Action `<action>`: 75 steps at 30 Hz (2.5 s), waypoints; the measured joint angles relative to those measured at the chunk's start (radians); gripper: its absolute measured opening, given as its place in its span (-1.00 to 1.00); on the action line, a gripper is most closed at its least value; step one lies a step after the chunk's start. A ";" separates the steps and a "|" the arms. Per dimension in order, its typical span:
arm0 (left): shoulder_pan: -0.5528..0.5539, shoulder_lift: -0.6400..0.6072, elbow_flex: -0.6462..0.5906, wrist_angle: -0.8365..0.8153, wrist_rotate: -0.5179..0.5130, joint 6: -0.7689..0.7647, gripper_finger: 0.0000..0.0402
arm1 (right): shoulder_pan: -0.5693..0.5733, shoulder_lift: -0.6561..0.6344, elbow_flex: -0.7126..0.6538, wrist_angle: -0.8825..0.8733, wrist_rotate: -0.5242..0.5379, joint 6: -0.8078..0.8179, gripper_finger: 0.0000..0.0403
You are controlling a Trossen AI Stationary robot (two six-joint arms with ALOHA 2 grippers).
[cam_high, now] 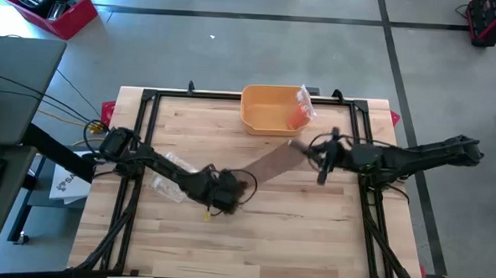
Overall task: Roll bandage
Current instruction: Roll the brown bandage
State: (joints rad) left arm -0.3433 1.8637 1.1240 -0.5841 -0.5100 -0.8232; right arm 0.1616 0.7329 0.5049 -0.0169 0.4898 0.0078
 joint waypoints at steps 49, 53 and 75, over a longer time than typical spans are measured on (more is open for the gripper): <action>-0.009 -0.002 0.001 1.055 -0.293 0.697 -0.24 | 0.064 0.103 0.201 0.129 -0.157 -0.213 -0.82; -0.014 -0.002 0.001 1.053 -0.218 0.701 -0.24 | 0.090 0.105 0.236 0.100 -0.153 -0.204 -0.81; 0.083 0.173 0.000 1.004 -0.002 0.757 -0.25 | 0.012 0.132 0.235 -0.067 -0.109 -0.010 -0.81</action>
State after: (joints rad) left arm -0.2604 2.0362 1.1239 0.4204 -0.5117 -0.0667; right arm 0.1737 0.8646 0.7403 -0.0841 0.3813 -0.0018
